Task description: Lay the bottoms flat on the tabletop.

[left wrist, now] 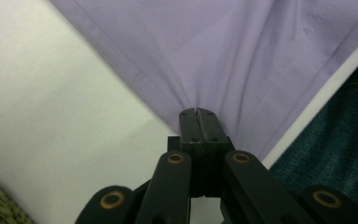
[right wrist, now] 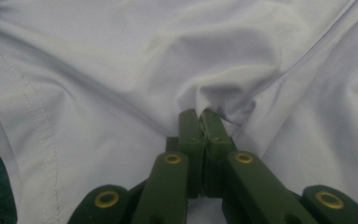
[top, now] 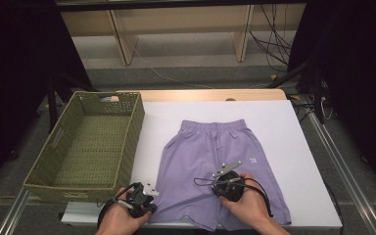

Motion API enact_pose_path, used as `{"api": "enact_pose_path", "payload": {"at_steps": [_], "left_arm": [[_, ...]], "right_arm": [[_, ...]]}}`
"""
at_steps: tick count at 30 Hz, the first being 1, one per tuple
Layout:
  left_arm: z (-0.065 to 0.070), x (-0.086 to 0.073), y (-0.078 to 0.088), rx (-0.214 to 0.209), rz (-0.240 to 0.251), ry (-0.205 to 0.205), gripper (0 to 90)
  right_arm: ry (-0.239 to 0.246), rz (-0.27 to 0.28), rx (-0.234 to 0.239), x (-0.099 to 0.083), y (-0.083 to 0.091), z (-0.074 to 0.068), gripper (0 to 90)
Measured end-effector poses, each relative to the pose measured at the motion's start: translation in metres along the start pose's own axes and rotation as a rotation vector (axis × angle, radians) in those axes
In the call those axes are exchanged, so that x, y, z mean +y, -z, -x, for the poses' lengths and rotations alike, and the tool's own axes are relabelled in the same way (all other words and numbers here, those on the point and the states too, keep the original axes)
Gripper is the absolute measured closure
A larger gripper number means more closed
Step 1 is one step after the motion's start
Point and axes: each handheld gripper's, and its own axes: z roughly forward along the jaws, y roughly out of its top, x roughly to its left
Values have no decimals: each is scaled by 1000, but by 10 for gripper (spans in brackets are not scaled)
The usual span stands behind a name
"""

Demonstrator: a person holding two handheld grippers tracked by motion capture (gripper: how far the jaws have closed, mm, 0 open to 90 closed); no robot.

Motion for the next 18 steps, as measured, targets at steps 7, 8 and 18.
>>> {"api": "enact_pose_path", "payload": {"at_steps": [7, 8, 18], "left_arm": [[2, -1, 2, 11, 16, -3, 900], [2, 0, 2, 16, 30, 0, 899], [-3, 6, 6, 108, 259, -68, 673]], "right_arm": [[16, 12, 18, 0, 4, -1, 893], [12, 21, 16, 0, 4, 0, 883], [-18, 192, 29, -3, 16, 14, 615]]}}
